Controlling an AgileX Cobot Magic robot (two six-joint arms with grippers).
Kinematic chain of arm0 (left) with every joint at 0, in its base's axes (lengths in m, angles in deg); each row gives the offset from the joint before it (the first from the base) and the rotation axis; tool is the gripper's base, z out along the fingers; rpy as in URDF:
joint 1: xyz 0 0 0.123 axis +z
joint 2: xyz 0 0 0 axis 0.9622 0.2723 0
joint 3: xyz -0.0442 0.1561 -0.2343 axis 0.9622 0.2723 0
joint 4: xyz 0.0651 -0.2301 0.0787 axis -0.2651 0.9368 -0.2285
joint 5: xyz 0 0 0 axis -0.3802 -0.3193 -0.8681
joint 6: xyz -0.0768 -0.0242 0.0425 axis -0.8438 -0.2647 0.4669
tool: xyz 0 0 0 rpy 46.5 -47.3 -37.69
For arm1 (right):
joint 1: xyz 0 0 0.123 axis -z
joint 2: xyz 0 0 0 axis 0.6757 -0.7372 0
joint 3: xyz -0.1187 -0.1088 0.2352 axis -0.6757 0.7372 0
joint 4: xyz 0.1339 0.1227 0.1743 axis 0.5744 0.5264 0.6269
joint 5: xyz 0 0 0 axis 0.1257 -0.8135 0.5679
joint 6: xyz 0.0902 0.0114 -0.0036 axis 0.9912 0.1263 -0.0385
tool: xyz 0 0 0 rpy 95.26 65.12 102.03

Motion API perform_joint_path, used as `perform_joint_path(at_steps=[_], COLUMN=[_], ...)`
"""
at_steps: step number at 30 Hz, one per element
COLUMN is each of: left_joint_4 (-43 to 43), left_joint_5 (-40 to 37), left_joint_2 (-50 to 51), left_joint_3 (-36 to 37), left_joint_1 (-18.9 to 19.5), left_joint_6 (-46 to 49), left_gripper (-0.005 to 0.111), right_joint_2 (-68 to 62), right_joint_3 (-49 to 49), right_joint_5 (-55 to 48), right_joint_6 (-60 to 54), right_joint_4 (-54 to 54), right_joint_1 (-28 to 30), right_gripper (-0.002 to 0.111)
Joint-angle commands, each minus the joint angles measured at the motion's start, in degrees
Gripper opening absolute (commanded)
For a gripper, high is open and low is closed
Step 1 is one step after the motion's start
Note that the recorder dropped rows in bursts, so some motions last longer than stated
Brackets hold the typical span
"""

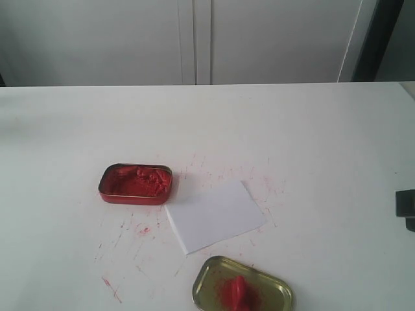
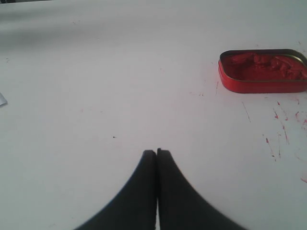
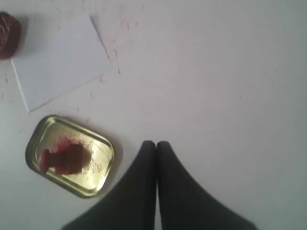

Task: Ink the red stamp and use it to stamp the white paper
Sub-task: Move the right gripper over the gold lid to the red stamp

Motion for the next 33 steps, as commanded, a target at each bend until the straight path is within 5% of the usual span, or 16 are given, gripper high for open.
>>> perform_joint_path(at_steps=[1, 19, 26, 33], left_joint_4=[0.57, 0.57, 0.57, 0.57], left_joint_5=[-0.15, -0.15, -0.15, -0.15], left_joint_2=[-0.18, -0.18, -0.18, -0.18], left_joint_3=[0.26, 0.26, 0.26, 0.26], left_joint_1=[0.22, 0.22, 0.22, 0.22], left_joint_6=[-0.07, -0.07, -0.07, -0.07], left_gripper=[0.000, 0.000, 0.000, 0.000], right_joint_2=[-4.02, -8.86, -9.65, -17.00], right_joint_3=[-2.38, -8.54, -9.70, -9.70], right_joint_5=[-5.31, -14.81, -15.39, -11.91], right_joint_6=[-0.32, 5.32, 11.28, 22.87], right_joint_4=[0.49, 0.42, -4.45, -8.68], right_joint_1=[0.34, 0.23, -6.19, -19.97], right_gripper=[0.000, 0.000, 0.000, 0.000])
